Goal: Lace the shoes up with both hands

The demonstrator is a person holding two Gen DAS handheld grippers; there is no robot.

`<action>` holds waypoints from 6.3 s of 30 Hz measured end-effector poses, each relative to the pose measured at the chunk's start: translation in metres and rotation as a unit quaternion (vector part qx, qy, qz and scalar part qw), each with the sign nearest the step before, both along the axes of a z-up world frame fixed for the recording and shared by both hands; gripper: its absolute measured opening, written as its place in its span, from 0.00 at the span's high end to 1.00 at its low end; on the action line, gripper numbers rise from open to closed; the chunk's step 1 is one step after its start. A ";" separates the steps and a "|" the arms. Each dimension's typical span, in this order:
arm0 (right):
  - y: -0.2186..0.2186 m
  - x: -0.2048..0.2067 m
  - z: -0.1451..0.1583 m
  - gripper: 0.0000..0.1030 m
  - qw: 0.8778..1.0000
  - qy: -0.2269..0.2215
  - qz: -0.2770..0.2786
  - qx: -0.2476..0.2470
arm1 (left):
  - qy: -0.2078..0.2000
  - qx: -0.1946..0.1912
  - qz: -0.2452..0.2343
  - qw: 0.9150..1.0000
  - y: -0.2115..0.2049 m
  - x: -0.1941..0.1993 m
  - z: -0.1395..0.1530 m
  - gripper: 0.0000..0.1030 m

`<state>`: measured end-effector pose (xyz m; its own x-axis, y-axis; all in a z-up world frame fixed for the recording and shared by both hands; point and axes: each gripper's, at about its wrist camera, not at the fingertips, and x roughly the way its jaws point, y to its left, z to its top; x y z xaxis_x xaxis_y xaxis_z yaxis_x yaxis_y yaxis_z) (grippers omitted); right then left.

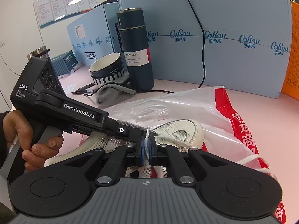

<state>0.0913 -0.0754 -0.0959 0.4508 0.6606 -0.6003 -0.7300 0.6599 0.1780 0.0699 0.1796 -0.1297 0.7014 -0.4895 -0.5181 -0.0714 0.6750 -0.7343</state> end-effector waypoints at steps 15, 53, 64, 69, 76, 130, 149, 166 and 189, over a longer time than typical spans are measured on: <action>0.010 -0.002 -0.005 0.97 0.998 -0.018 0.027 -0.057 | 0.009 -0.035 0.009 0.999 0.006 -0.001 -0.008 0.84; 0.016 0.001 -0.010 0.98 0.998 -0.045 0.017 -0.051 | 0.001 -0.036 0.014 0.999 0.004 -0.003 -0.009 0.84; 0.009 0.006 -0.014 0.98 0.999 -0.033 0.011 -0.024 | 0.000 -0.025 0.017 1.000 0.000 -0.004 -0.006 0.84; 0.002 0.008 -0.011 0.98 1.000 -0.026 0.011 0.004 | -0.019 0.018 0.000 1.000 -0.005 -0.006 0.004 0.84; 0.009 -0.009 0.003 0.73 0.995 -0.084 0.039 -0.044 | -0.068 0.192 -0.053 0.978 -0.039 -0.015 0.032 0.82; 0.024 -0.009 -0.007 0.98 0.988 -0.069 0.049 -0.132 | -0.099 0.286 -0.082 0.950 -0.065 -0.024 0.034 0.80; 0.017 -0.005 -0.001 0.98 0.994 -0.073 0.024 -0.073 | -0.103 0.284 -0.096 0.948 -0.067 -0.026 0.035 0.74; 0.019 -0.005 0.000 0.91 0.993 -0.085 0.030 -0.077 | -0.131 0.259 -0.119 0.949 -0.059 -0.059 0.051 0.51; -0.001 -0.027 0.004 0.45 0.997 0.030 0.053 0.037 | -0.034 0.193 0.029 0.980 -0.061 0.003 0.043 0.82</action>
